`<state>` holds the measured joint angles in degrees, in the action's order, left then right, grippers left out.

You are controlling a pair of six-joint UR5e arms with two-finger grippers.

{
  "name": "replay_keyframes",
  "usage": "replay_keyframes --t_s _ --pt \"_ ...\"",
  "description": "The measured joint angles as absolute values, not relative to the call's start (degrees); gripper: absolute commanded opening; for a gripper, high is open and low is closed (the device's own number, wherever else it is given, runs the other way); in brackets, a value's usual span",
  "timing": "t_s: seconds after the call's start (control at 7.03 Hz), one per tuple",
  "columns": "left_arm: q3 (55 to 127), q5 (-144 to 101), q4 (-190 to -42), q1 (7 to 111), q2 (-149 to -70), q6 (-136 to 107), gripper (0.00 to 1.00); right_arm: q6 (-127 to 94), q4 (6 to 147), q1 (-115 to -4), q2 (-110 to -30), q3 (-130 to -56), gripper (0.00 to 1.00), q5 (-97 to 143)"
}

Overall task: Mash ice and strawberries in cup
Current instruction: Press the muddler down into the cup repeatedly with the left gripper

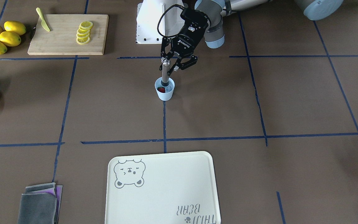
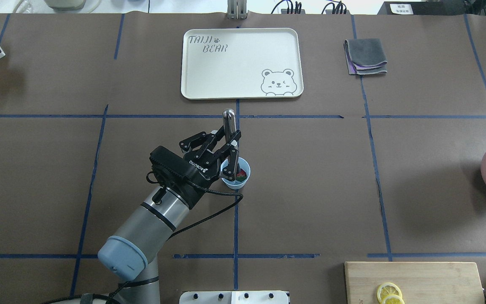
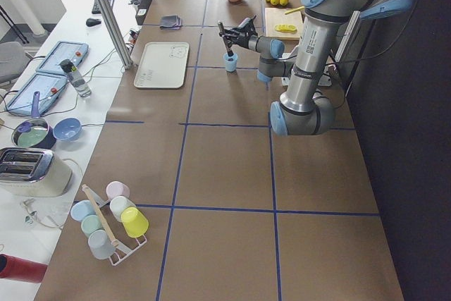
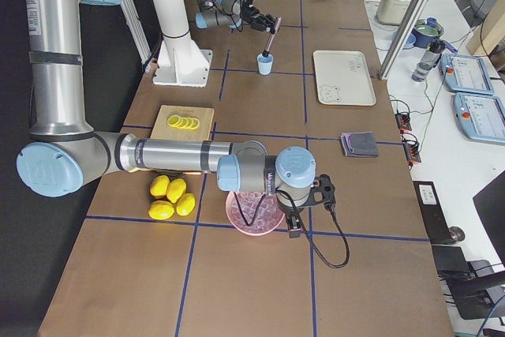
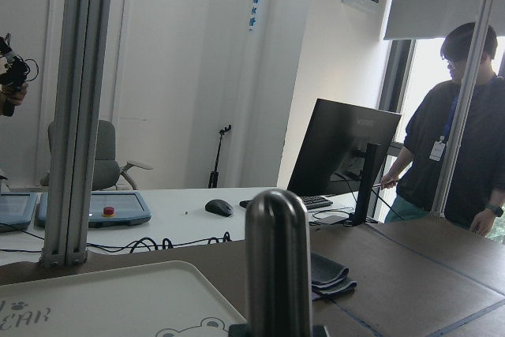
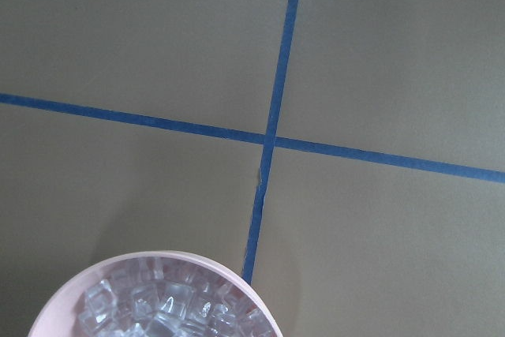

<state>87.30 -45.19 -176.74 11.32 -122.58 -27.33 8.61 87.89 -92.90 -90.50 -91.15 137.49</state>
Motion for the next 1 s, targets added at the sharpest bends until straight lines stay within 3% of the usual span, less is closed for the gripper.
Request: replay_keyframes --t_s 1.0 --pt "83.83 -44.99 -177.47 10.99 -122.98 -27.96 0.0 8.61 87.89 -92.9 -90.53 -91.07 1.0 137.46"
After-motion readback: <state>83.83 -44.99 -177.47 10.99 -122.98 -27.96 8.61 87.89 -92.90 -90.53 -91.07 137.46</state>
